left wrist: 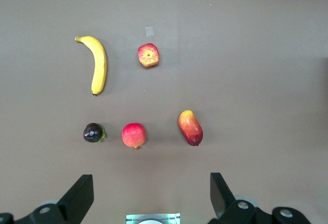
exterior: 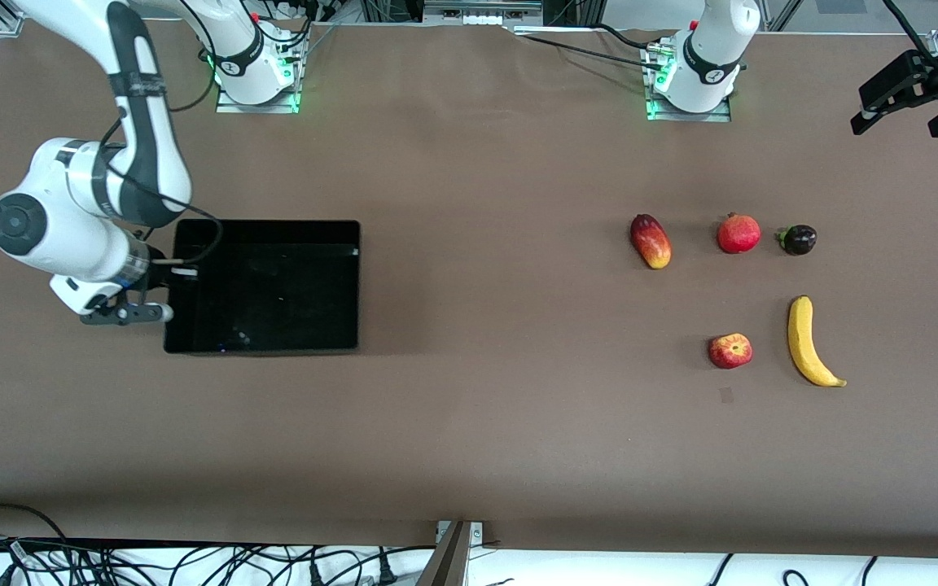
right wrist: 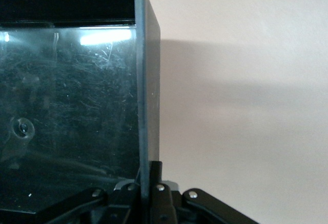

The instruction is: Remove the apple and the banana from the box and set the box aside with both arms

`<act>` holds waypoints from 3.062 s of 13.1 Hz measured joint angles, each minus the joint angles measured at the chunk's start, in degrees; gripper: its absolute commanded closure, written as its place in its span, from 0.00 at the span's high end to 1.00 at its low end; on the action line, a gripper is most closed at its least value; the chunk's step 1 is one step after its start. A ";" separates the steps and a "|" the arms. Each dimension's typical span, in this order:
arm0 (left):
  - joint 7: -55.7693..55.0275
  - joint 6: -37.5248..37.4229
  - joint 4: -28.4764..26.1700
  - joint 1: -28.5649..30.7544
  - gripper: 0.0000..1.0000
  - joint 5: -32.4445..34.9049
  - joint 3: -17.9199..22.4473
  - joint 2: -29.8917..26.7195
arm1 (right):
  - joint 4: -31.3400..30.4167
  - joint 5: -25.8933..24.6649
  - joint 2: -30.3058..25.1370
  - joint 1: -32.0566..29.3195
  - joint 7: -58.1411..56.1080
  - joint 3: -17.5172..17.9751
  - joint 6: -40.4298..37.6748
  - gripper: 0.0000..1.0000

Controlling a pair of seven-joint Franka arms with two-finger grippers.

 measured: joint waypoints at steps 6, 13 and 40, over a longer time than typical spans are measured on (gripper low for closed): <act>-1.73 -2.70 0.00 -0.40 1.00 0.00 0.21 0.00 | -10.17 3.23 -0.04 -1.25 -2.93 -0.61 10.49 0.00; -2.96 -3.97 0.06 -0.64 1.00 0.00 0.19 0.00 | -11.32 4.51 -0.37 -0.91 -2.97 -0.28 11.35 1.00; -8.24 -5.16 -0.44 -1.05 1.00 0.21 -0.41 0.37 | 15.78 -12.04 -23.95 -25.99 4.95 29.58 -33.36 1.00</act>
